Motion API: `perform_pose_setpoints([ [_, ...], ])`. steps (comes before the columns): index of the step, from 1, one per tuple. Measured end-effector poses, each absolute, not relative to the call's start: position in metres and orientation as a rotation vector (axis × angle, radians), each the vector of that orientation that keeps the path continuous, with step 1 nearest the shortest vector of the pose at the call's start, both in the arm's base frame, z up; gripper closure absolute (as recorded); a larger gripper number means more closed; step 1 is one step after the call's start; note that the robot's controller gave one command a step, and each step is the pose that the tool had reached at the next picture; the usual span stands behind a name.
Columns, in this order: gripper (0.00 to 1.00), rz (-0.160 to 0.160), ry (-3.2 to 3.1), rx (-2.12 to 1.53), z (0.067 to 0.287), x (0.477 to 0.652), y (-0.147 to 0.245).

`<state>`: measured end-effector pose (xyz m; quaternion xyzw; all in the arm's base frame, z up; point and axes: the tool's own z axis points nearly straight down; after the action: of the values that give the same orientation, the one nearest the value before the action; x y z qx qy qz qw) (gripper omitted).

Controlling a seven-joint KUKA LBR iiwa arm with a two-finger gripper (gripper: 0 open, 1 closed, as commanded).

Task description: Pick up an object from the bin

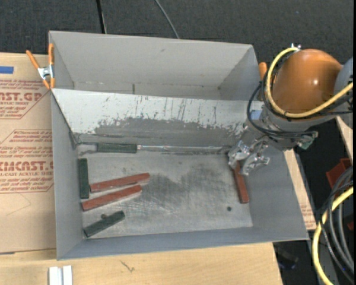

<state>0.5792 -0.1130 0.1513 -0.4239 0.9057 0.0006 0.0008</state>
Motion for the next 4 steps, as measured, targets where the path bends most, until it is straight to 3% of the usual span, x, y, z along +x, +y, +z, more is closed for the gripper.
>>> perform_pose_setpoints([
  [1, 1.0, 0.001, 3.118, -0.357, 0.244, 0.553, -0.145],
  [2, 1.0, 0.0, 3.118, -0.353, 0.248, 0.552, -0.147],
  [3, 0.0, 0.001, 3.136, -0.141, 0.172, 0.58, -0.146],
  [4, 0.0, 0.0, 3.136, -0.141, 0.173, 0.58, -0.146],
])
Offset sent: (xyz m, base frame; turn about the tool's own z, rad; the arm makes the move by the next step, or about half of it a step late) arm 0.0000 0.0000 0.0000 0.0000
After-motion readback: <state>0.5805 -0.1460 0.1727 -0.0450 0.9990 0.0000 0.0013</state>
